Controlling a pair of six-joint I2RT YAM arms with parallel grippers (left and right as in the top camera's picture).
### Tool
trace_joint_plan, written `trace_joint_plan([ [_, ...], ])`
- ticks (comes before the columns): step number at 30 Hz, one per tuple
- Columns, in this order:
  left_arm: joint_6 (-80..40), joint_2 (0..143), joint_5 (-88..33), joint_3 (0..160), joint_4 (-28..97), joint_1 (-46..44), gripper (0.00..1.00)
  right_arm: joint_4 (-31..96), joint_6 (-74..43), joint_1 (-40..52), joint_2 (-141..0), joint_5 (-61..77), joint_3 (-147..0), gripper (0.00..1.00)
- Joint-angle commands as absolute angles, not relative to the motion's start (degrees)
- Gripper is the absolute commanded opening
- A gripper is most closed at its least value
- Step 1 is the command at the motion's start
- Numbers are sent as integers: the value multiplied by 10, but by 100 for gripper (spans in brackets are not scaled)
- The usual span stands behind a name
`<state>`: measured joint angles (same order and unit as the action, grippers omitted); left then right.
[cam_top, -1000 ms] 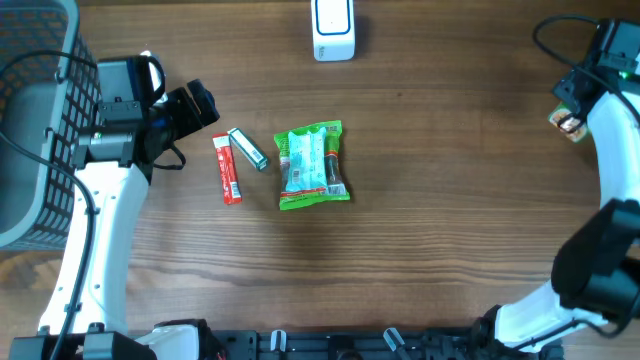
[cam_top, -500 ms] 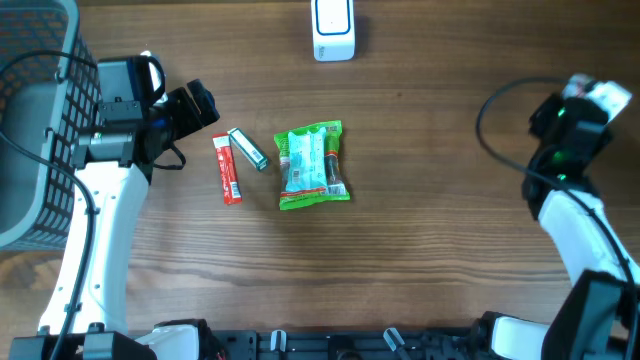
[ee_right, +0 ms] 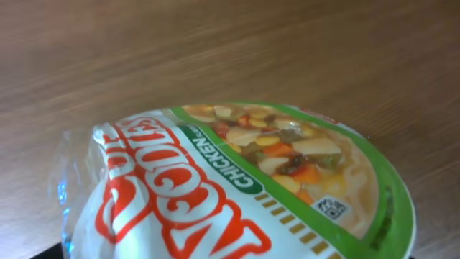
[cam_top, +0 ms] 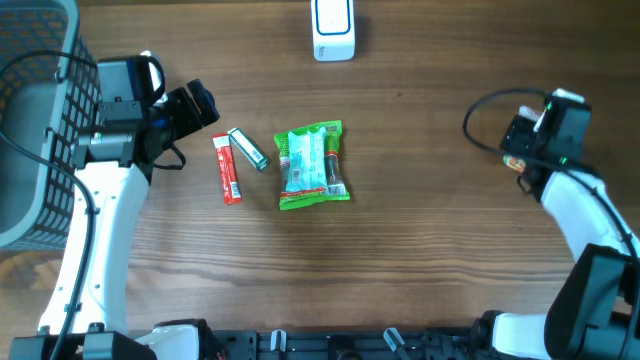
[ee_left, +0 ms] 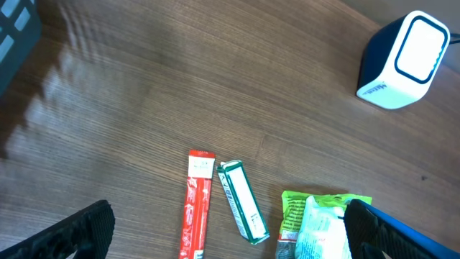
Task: Scan the item barcode
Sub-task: 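Carry the noodle cup to the right side and lower it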
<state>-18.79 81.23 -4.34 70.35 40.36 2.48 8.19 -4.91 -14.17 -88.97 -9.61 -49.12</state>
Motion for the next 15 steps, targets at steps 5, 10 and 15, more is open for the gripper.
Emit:
trace_joint_plan([
  [5, -185, 814, -40, 705, 404, 27, 100, 178, 3, -143, -896, -22, -569, 61],
  [10, -185, 814, -40, 705, 404, 27, 100, 196, 61, -143, -948, 10, -568, 78],
  [15, -185, 814, -40, 705, 404, 27, 100, 188, 60, -143, -994, 9, -568, 77],
])
